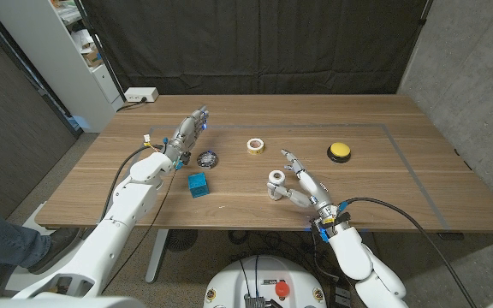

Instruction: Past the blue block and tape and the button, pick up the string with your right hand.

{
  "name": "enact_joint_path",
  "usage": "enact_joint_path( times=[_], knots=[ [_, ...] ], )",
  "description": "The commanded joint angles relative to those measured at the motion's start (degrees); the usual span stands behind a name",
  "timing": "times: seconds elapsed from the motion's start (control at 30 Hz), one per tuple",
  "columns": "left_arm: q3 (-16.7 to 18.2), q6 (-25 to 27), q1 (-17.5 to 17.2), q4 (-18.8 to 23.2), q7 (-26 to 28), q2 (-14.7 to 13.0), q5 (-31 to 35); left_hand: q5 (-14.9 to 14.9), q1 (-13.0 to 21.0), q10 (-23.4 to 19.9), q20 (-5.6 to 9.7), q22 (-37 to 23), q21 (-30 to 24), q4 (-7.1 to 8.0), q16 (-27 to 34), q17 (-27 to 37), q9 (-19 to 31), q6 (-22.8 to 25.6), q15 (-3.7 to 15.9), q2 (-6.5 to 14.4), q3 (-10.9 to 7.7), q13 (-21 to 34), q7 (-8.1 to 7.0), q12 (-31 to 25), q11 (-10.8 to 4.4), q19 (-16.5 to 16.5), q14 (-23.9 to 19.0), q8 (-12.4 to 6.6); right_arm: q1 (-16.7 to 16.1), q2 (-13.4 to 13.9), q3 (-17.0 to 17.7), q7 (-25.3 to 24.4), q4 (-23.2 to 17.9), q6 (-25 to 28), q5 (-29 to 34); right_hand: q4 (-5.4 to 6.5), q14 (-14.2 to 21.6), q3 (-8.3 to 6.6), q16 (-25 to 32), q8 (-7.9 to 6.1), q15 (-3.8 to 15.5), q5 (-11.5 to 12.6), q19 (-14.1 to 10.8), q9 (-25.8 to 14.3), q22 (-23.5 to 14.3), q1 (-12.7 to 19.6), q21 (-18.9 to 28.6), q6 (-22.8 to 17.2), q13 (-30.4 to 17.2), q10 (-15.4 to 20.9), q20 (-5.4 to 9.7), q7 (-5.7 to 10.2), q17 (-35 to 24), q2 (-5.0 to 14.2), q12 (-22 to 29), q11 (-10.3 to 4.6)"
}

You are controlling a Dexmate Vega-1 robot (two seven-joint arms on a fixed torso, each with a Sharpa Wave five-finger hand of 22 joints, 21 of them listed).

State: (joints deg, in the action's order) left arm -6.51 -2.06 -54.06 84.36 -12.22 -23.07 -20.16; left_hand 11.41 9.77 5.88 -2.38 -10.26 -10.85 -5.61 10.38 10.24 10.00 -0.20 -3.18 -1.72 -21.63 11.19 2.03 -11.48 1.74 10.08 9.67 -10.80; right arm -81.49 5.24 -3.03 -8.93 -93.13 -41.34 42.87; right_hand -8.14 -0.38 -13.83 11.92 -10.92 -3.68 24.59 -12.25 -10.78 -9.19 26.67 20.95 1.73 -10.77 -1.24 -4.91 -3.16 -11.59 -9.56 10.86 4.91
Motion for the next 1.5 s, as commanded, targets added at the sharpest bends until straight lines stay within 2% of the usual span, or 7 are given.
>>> enact_joint_path(
  times=[0.03,0.53,0.7,1.03,1.37,1.5],
  knots=[
    [-0.07,0.78,-0.98,2.50,0.70,-0.43,0.43,-0.21,0.43,0.62,-0.29,-0.08,-0.40,-0.48,0.32,0.17,0.21,0.18,-0.23,0.22,-0.06,-0.04,0.25,-0.36,0.08,1.92,0.98,0.05,0.34,1.25,-1.05,-1.74,1.20,0.96,1.40,0.08,0.41,0.28,0.19,-0.42,-0.11,0.33,-0.42,-0.27,-0.31,0.82,-0.34,-0.10,-0.36,0.41,-0.11,0.31,-0.28,-0.04,0.40,0.26],
    [0.46,0.07,-2.42,3.10,1.15,-0.22,0.16,-0.22,0.43,0.64,-0.41,-0.09,-0.42,-0.54,0.34,0.17,0.21,0.16,-0.19,0.28,0.00,-0.07,0.18,-0.38,0.03,1.93,0.97,0.07,0.91,3.17,-2.53,-0.53,0.42,3.84,2.43,0.06,0.75,0.68,0.33,-0.47,-0.11,0.74,-0.70,-0.28,-0.32,1.05,-0.83,-0.22,-0.36,0.54,-0.39,0.43,-0.31,0.02,0.47,0.25],
    [0.63,-0.03,-2.64,3.06,1.17,-0.12,-0.02,-0.22,0.43,0.66,0.08,-0.09,-0.47,-0.58,0.33,0.17,0.21,0.16,-0.36,0.31,0.04,-0.09,0.19,-0.38,0.49,1.82,1.00,0.07,1.47,3.62,-3.04,-0.17,0.84,4.56,2.23,0.06,0.80,0.78,0.36,-0.51,-0.06,0.86,-0.86,-0.29,-0.33,1.11,-0.95,-0.33,-0.37,0.55,-0.40,0.42,-0.32,0.07,0.48,0.20],
    [0.50,0.89,-2.67,3.18,1.56,-0.21,0.29,-0.22,0.42,0.76,-0.09,-0.09,-0.44,-0.63,0.34,0.17,0.21,0.25,-0.41,0.34,0.09,-0.10,0.19,-0.36,0.42,1.94,1.01,0.05,3.00,3.98,-4.01,0.02,2.50,5.07,1.07,0.05,1.15,0.98,0.49,-0.61,-0.14,1.16,-1.27,-0.30,-0.33,1.33,-1.20,-0.59,-0.37,1.15,-0.44,0.53,-0.35,0.21,0.71,0.17],
    [0.49,1.24,-2.31,2.97,1.78,-0.23,0.53,-0.23,0.42,0.68,-0.23,-0.09,-0.43,-0.66,0.34,0.18,0.21,0.22,-0.41,0.37,0.14,-0.12,0.18,-0.40,0.30,1.98,1.03,0.07,4.97,3.93,-4.75,0.31,4.77,3.87,-0.88,0.03,3.10,1.47,1.17,-0.75,0.19,1.85,-4.16,-0.33,-0.34,1.92,-1.13,-1.11,-0.38,2.13,0.78,0.17,-0.38,0.48,0.97,0.53],
    [0.59,1.26,-2.09,2.50,1.69,-0.10,0.36,-0.23,0.41,0.72,-0.27,-0.09,-0.44,-0.68,0.34,0.18,0.22,0.21,-0.39,0.39,0.16,-0.12,0.12,-0.40,0.33,1.98,1.04,0.07,5.45,3.84,-4.93,-0.33,5.54,3.16,-0.94,0.11,4.81,1.87,1.76,-1.05,0.51,2.32,-5.94,-0.36,-0.36,2.20,-1.20,-2.06,-0.43,3.67,1.06,0.10,-0.46,0.63,1.43,0.35]
  ],
)
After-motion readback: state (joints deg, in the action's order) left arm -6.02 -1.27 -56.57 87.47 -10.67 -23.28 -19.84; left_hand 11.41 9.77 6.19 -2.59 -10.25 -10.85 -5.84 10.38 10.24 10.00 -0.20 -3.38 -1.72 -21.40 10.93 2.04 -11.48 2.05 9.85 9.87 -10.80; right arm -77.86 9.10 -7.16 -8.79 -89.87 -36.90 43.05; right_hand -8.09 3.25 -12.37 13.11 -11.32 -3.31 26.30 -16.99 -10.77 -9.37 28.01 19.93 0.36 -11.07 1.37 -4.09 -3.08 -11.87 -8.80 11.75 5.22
